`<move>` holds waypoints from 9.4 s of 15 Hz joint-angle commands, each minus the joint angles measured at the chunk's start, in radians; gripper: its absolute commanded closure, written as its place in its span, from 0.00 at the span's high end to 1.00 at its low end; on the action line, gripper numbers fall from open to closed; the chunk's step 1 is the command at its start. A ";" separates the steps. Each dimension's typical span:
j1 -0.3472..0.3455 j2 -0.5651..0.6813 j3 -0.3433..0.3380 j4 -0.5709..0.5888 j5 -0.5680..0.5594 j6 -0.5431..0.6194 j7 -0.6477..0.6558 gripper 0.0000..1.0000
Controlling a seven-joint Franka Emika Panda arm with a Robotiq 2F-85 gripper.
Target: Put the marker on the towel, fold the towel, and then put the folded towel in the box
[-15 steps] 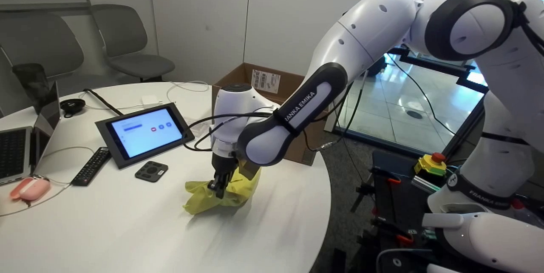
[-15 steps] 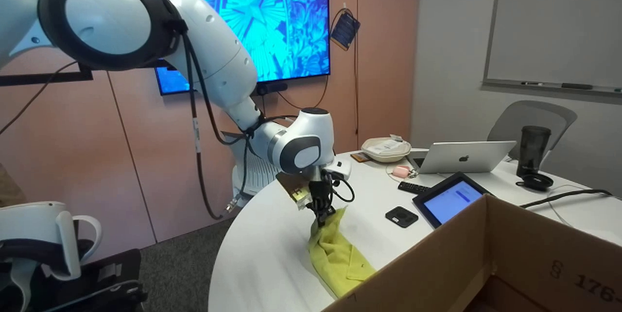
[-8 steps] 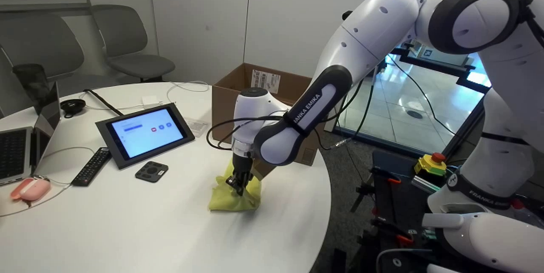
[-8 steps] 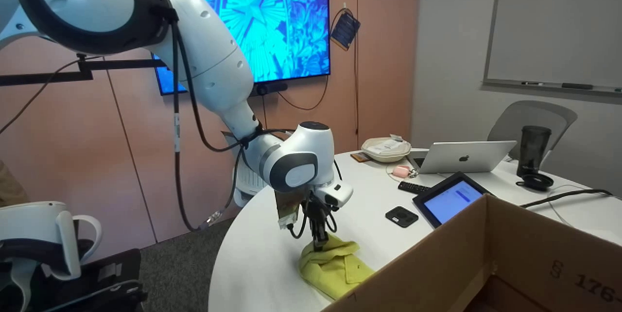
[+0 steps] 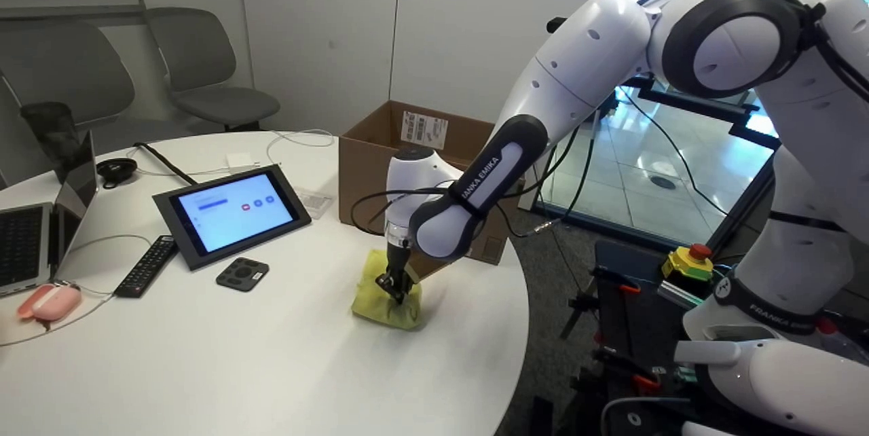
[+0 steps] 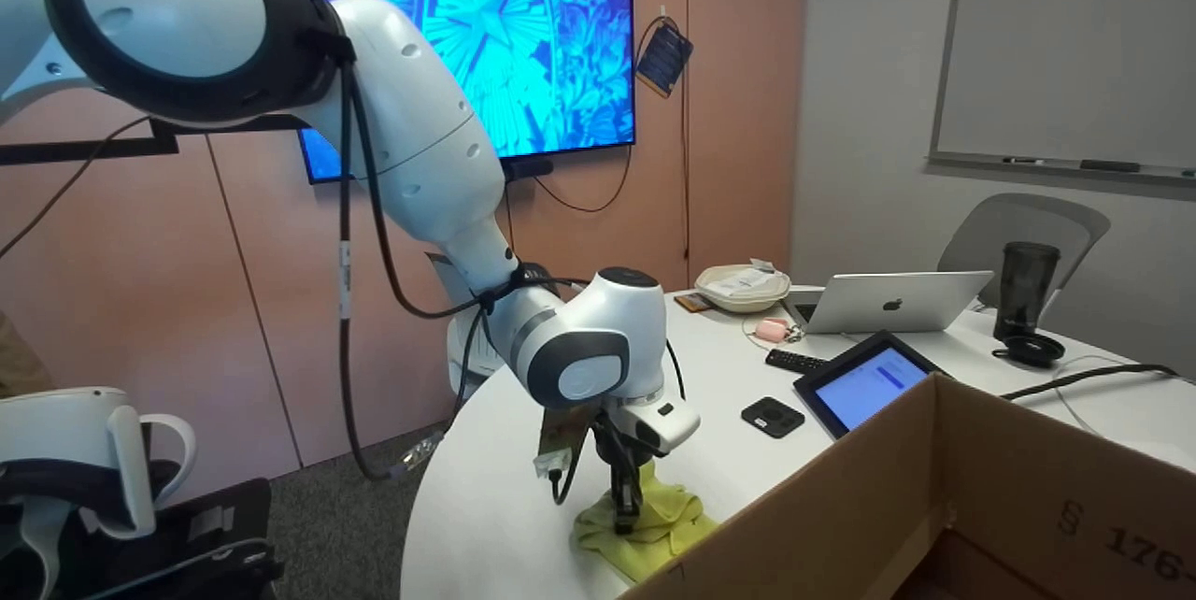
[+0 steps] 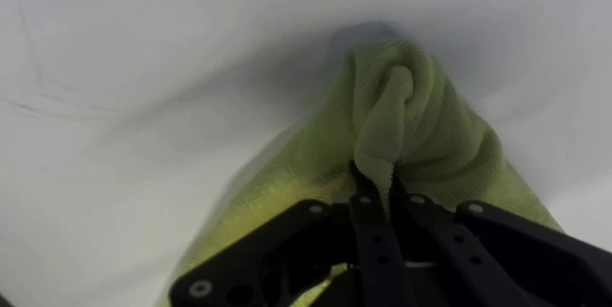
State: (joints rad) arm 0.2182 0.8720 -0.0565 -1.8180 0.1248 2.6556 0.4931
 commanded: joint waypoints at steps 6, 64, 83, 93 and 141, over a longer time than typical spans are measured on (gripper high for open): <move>-0.005 0.007 -0.005 0.024 0.024 -0.025 0.025 0.41; -0.094 0.127 -0.097 0.143 0.086 0.051 0.203 0.05; 0.071 -0.073 -0.132 -0.022 -0.041 0.089 0.190 0.08; 0.173 -0.052 -0.085 0.048 -0.141 0.056 0.157 0.06; 0.052 -0.148 0.188 -0.061 -0.051 -0.094 -0.200 1.00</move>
State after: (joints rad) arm 0.3190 0.8298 0.0994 -1.7948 0.0262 2.5803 0.3418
